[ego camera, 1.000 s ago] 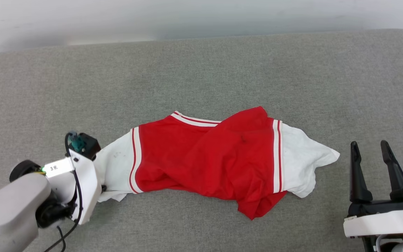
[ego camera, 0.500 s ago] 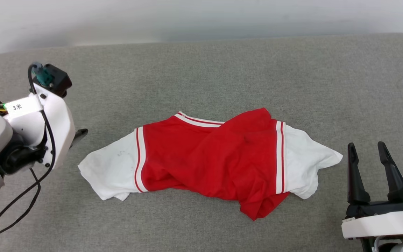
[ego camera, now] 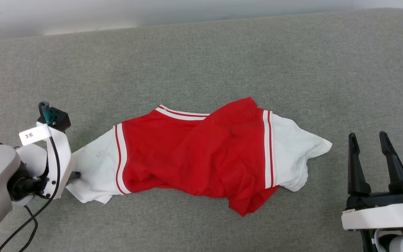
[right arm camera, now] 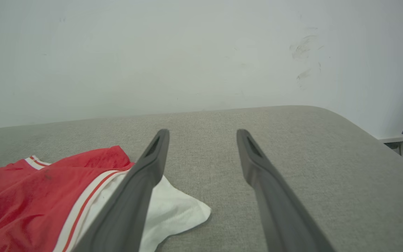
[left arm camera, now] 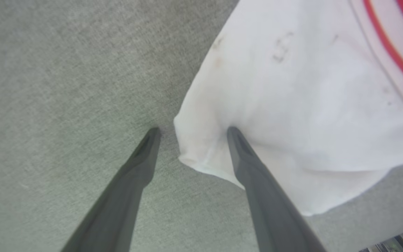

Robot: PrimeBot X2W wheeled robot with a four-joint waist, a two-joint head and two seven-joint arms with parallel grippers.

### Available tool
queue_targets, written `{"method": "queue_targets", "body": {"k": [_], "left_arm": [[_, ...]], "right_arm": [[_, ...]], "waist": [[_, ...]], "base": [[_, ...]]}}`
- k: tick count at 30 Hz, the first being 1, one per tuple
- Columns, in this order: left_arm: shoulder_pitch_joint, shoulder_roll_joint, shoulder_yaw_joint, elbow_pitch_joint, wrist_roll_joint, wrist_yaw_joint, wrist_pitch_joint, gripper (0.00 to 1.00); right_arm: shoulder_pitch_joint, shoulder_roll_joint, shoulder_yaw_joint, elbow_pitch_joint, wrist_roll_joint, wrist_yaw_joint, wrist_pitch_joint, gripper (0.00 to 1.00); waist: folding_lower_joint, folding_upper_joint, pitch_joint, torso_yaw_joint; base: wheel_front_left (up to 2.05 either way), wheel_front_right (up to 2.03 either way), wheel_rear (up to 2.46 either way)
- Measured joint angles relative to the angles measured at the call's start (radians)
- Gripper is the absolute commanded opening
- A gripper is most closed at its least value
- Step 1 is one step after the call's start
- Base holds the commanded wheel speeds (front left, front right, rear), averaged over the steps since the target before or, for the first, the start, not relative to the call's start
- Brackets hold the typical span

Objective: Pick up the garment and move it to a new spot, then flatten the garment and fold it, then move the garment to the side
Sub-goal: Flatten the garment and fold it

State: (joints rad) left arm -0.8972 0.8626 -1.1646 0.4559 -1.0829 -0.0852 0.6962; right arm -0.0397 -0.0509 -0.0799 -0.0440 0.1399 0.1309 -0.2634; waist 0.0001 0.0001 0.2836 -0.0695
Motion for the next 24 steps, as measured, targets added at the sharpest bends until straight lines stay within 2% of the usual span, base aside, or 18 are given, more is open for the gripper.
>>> {"method": "queue_targets", "body": {"k": [3,4,5,11,17,21,24], "left_arm": [[0.016,-0.006,-0.008,0.024,-0.004,-0.008,-0.014,1.00],[0.017,-0.010,-0.012,0.029,-0.001,-0.011,-0.024,0.40],[0.023,-0.014,-0.013,0.033,0.002,-0.012,-0.038,0.00],[0.040,-0.027,-0.008,0.021,0.023,-0.022,-0.142,0.00],[0.038,-0.007,0.024,-0.040,0.039,-0.013,-0.237,0.00],[0.038,0.007,0.029,-0.089,0.058,0.009,-0.270,0.00],[0.045,0.007,0.031,-0.124,0.060,0.025,-0.279,0.00]], "right_arm": [[0.000,0.000,-0.002,0.001,0.000,0.000,0.000,1.00],[0.000,0.000,-0.003,0.001,0.000,0.000,0.000,1.00],[0.000,0.000,-0.006,0.001,-0.001,0.000,0.000,1.00],[-0.001,0.000,-0.023,-0.028,-0.053,0.000,0.000,1.00],[-0.063,-0.007,-0.035,-0.065,-0.138,0.000,0.000,1.00],[-0.133,-0.109,-0.005,-0.037,-0.152,0.000,0.000,1.00],[-0.186,-0.213,0.065,0.054,-0.144,0.000,0.000,1.00]], "waist": [[0.0000,-0.0001,0.001,-0.008],[0.0000,0.0000,-0.002,-0.009],[0.0000,0.0000,-0.007,-0.009],[0.0000,0.0000,-0.045,0.004],[0.0000,0.0000,-0.086,0.029],[0.0000,0.0000,-0.104,0.046],[0.0000,-0.0001,-0.115,0.056]], "base": [[0.00,0.00,0.00],[0.00,0.00,0.00],[0.00,0.00,0.00],[0.00,0.00,0.00],[0.00,0.00,0.00],[0.00,0.00,0.00],[0.00,0.00,0.00]]}}
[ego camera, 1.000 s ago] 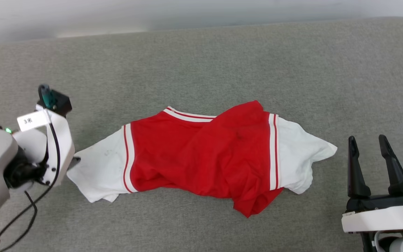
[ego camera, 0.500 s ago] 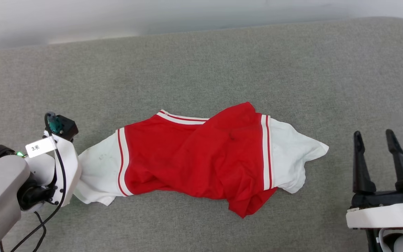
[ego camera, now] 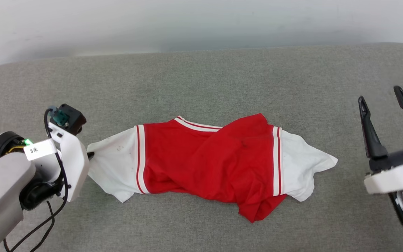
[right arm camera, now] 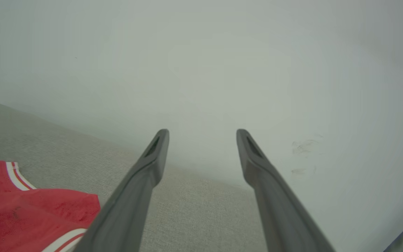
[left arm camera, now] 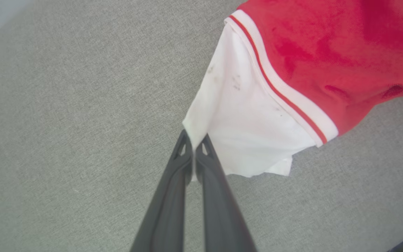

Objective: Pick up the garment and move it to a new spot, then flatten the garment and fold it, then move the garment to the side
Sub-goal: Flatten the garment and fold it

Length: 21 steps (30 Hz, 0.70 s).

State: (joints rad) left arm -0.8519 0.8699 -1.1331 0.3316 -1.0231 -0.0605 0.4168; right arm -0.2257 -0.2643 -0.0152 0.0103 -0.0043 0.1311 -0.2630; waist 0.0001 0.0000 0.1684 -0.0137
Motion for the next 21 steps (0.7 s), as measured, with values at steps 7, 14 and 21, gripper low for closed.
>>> {"method": "queue_targets", "body": {"k": [7,14,21], "left_arm": [[0.007,0.009,0.000,-0.062,0.014,0.029,-0.012,0.00],[-0.005,0.012,0.008,-0.107,0.030,0.051,-0.024,0.00],[-0.046,0.006,0.020,-0.137,0.052,0.060,-0.034,0.00]], "right_arm": [[-0.198,-0.240,0.223,0.103,0.214,0.000,0.287,1.00],[-0.334,-0.464,0.515,0.092,0.549,0.000,0.757,1.00],[-0.432,-0.538,0.689,0.087,0.732,0.000,1.043,1.00]], "waist": [[0.0000,0.0000,0.002,0.015],[-0.0001,0.0000,0.035,0.030],[-0.0001,0.0000,0.093,0.055]], "base": [[0.00,0.00,0.00],[0.00,0.00,0.00],[0.00,0.00,0.00]]}}
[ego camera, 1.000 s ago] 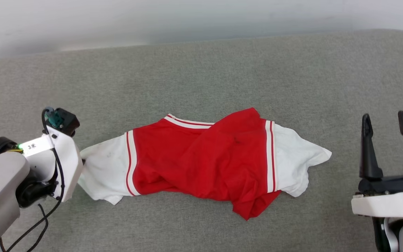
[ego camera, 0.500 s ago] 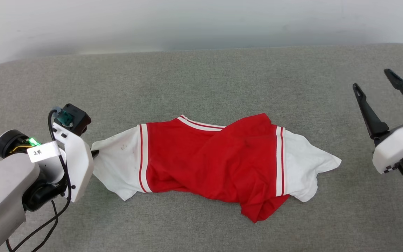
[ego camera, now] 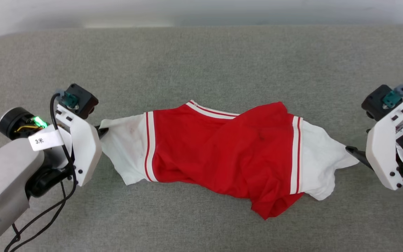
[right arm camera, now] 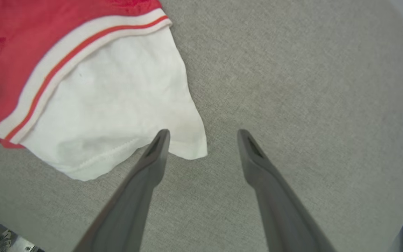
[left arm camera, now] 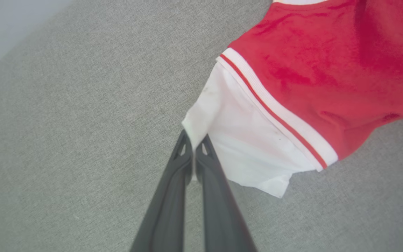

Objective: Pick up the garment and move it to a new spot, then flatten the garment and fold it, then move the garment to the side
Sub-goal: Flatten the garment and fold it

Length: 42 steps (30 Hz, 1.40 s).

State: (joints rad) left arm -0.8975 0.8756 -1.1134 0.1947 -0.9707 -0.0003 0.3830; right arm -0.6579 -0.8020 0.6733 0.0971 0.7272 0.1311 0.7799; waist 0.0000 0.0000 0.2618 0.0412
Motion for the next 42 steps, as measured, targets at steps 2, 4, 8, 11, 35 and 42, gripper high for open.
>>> {"method": "queue_targets", "body": {"k": [2,4,8,11,35,42], "left_arm": [[-0.013,-0.003,0.005,-0.005,0.004,0.001,-0.003,0.00],[-0.023,-0.007,0.009,-0.009,0.009,0.001,-0.006,0.00],[-0.042,-0.012,0.016,-0.012,0.017,0.001,-0.013,0.00],[-0.054,-0.021,0.018,-0.008,0.022,0.000,-0.018,0.00],[-0.046,-0.002,0.042,-0.006,0.029,-0.001,-0.118,0.00],[-0.067,0.039,0.078,-0.085,0.052,0.019,-0.168,0.00]], "right_arm": [[-0.034,-0.003,0.035,0.012,0.011,0.000,0.027,1.00],[-0.062,0.000,0.068,0.038,0.019,0.000,0.046,1.00],[-0.101,0.020,0.137,0.116,0.023,0.000,0.051,1.00],[-0.117,0.026,0.185,0.170,0.048,0.000,0.051,1.00],[-0.187,-0.054,0.335,0.190,0.198,0.000,-0.313,0.00],[-0.203,-0.148,0.260,0.098,0.199,0.000,-0.399,0.00]], "waist": [[0.0000,0.0000,0.021,0.008],[0.0000,0.0000,0.043,0.015],[0.0000,0.0000,0.088,0.029],[0.0000,0.0000,0.114,0.038],[0.0000,0.0000,-0.067,0.007],[0.0000,0.0000,-0.148,-0.010]], "base": [[0.00,0.00,0.00],[0.00,0.00,0.00],[0.00,0.00,0.00],[0.00,0.00,0.00],[0.00,0.00,0.00],[0.00,0.00,0.00]]}}
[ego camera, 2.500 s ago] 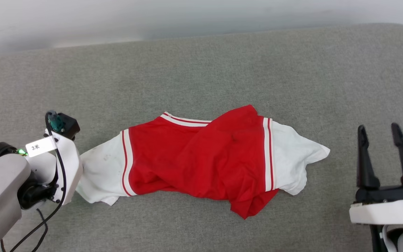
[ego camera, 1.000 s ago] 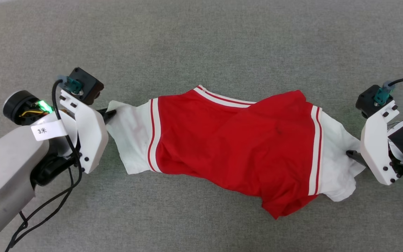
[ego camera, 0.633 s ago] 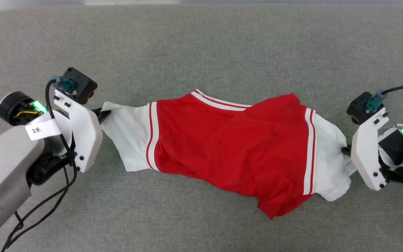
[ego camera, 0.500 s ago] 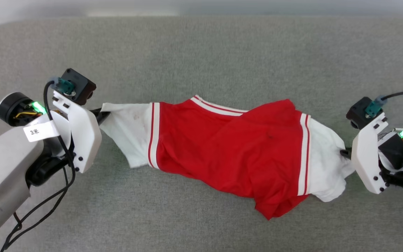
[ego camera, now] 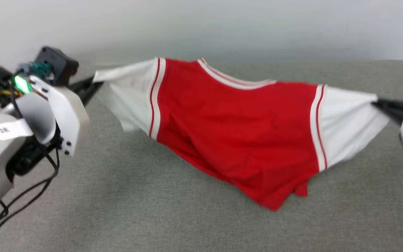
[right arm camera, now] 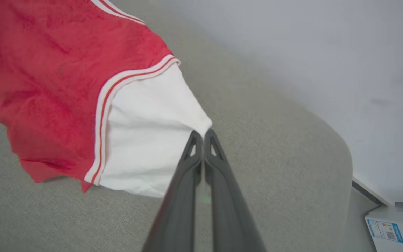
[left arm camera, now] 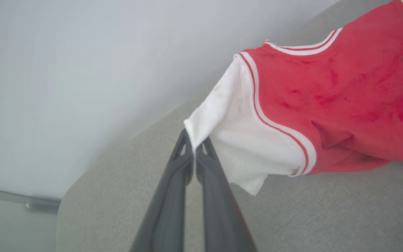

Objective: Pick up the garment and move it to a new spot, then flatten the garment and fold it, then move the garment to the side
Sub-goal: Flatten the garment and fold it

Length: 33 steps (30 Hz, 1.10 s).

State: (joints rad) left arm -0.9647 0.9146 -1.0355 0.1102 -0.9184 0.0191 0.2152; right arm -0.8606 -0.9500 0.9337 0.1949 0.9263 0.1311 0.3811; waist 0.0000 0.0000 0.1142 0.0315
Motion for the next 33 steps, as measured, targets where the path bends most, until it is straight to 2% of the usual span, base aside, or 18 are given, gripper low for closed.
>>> {"method": "queue_targets", "body": {"k": [7,11,15,22,26,33], "left_arm": [[-0.117,-0.007,0.059,-0.061,0.032,0.012,-0.026,0.00],[-0.212,-0.045,0.094,-0.041,0.051,0.008,-0.034,0.00],[-0.326,-0.088,0.118,0.015,0.082,-0.006,-0.035,0.00],[-0.554,-0.182,0.146,0.181,0.162,-0.047,-0.062,0.00],[-0.670,-0.227,0.165,0.275,0.193,-0.063,-0.088,0.00],[-0.828,-0.289,0.196,0.433,0.220,-0.091,-0.167,0.00]], "right_arm": [[-0.075,-0.038,-0.108,-0.073,-0.069,0.000,-0.032,0.00],[-0.163,-0.028,-0.162,-0.088,-0.127,0.000,-0.018,0.00],[-0.287,0.014,-0.197,-0.067,-0.185,0.000,0.008,0.00],[-0.562,0.100,-0.175,0.052,-0.318,0.000,0.023,0.00],[-0.707,0.161,-0.162,0.143,-0.360,0.000,-0.013,0.00],[-0.899,0.231,-0.126,0.290,-0.408,0.000,-0.078,0.00]], "waist": [[-0.0001,0.0000,-0.007,-0.010],[-0.0001,0.0000,0.021,-0.011],[0.0000,0.0000,0.063,-0.012],[0.0000,0.0000,0.168,-0.013],[0.0001,0.0000,0.228,-0.013],[0.0001,0.0000,0.302,-0.008]], "base": [[0.00,0.00,0.00],[0.00,0.00,0.00],[0.00,0.00,0.00],[0.00,0.00,0.00],[0.00,0.00,0.00],[0.00,0.00,0.00]]}}
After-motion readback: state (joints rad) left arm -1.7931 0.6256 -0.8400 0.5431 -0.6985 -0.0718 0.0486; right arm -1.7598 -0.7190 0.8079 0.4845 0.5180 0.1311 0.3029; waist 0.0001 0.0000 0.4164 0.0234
